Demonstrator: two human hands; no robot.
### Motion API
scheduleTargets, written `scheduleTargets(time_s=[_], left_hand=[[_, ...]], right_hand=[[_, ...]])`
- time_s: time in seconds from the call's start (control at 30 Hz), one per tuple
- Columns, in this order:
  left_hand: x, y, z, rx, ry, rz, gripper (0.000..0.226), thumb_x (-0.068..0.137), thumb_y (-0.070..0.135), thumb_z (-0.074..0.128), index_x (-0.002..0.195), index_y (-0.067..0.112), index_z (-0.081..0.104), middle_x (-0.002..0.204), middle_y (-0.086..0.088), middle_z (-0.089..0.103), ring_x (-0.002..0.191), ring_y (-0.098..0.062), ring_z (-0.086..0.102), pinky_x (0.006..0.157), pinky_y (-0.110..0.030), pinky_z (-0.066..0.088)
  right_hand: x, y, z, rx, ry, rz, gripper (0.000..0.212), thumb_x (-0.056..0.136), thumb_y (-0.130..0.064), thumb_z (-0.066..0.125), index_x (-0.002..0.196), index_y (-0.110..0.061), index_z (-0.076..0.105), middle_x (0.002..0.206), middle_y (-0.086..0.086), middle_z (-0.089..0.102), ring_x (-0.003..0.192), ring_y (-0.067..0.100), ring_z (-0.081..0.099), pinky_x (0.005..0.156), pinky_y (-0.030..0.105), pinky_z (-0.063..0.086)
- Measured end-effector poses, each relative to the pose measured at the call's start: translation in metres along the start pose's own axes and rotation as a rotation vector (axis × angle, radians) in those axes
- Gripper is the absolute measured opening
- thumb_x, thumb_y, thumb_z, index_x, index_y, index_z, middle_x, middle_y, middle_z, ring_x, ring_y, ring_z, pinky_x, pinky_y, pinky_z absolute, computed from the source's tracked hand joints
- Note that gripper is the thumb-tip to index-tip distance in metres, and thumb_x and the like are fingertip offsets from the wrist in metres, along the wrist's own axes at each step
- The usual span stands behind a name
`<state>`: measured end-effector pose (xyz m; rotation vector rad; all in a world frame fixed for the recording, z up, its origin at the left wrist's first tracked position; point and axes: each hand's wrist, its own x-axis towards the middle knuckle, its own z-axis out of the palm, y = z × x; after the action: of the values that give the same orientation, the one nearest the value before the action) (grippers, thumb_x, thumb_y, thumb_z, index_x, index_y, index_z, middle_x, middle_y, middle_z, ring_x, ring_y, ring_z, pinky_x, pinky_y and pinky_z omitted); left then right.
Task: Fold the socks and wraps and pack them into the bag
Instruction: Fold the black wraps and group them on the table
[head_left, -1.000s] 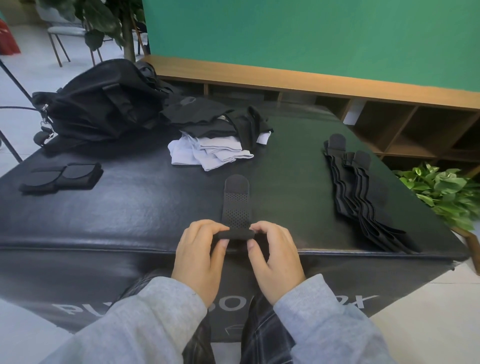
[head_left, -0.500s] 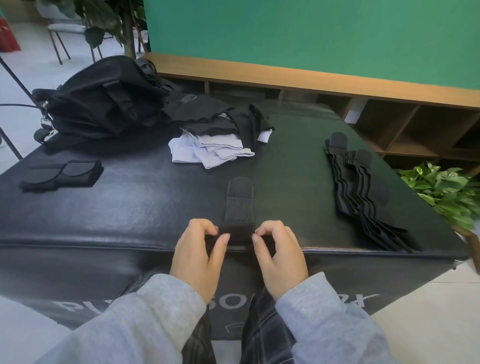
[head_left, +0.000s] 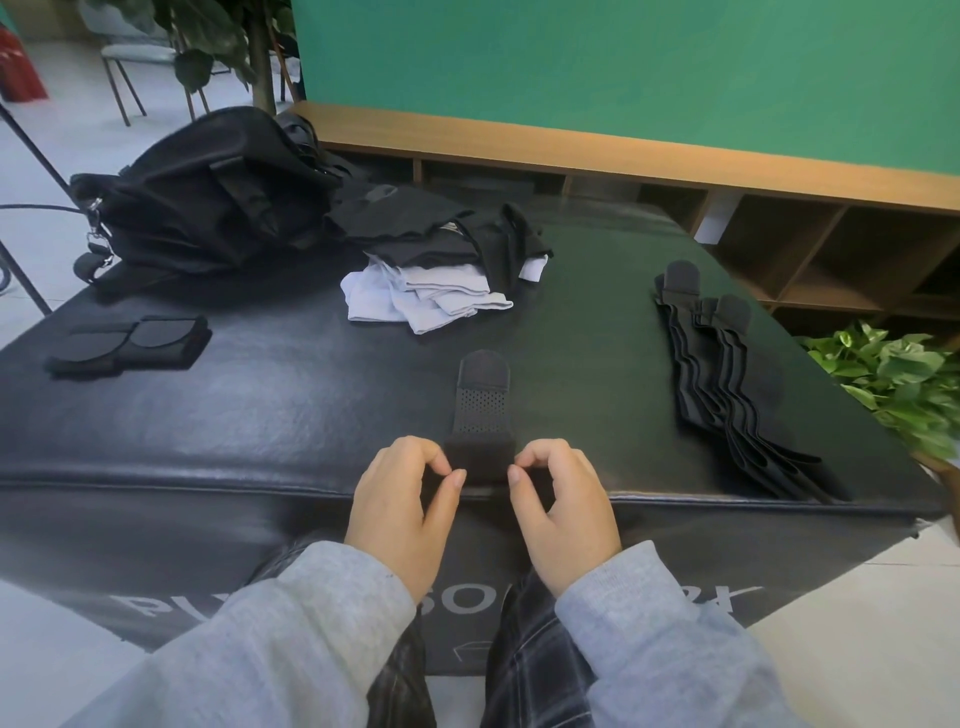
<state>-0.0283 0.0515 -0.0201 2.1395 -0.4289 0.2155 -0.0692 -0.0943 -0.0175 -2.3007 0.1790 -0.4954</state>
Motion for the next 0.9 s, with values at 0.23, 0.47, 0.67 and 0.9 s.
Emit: scheduleTargets(time_s=[0.23,0.47,0.67,0.9], left_hand=[[-0.002,0.003,0.000,0.001,-0.007,-0.033,0.023,0.084,0.021,0.064,0.091,0.028,0.044,0.089,0.017,0.045,0.087,-0.003,0.044,0.074,-0.004,0.032],[-0.002,0.004,0.000,0.043,-0.019,-0.003,0.034,0.083,0.015,0.067,0.101,0.031,0.043,0.096,0.015,0.046,0.094,-0.005,0.045,0.080,-0.011,0.035],[-0.001,0.000,0.003,0.104,0.012,0.112,0.040,0.078,0.010,0.071,0.114,0.021,0.057,0.097,0.016,0.048,0.093,-0.008,0.047,0.087,-0.033,0.042],[0.000,-0.005,0.005,0.138,0.031,0.157,0.037,0.075,0.008,0.073,0.108,0.021,0.063,0.094,0.014,0.047,0.087,-0.012,0.047,0.082,-0.038,0.047]], right_hand=[[0.000,0.002,0.003,0.015,0.020,-0.023,0.030,0.089,-0.019,0.057,0.083,-0.043,0.039,0.089,-0.018,0.050,0.098,-0.005,0.043,0.076,0.002,0.032],[0.000,0.004,0.005,0.064,0.051,-0.096,0.045,0.082,-0.025,0.051,0.121,-0.043,0.038,0.083,-0.023,0.053,0.097,-0.004,0.044,0.085,0.001,0.028],[0.002,0.008,0.009,-0.092,0.062,-0.181,0.047,0.079,-0.038,0.045,0.124,-0.029,0.056,0.085,-0.022,0.048,0.089,-0.001,0.039,0.082,0.010,0.033],[0.002,0.009,0.011,-0.139,0.083,-0.190,0.044,0.077,-0.039,0.043,0.112,-0.023,0.065,0.089,-0.021,0.047,0.089,-0.003,0.036,0.080,0.012,0.032]])
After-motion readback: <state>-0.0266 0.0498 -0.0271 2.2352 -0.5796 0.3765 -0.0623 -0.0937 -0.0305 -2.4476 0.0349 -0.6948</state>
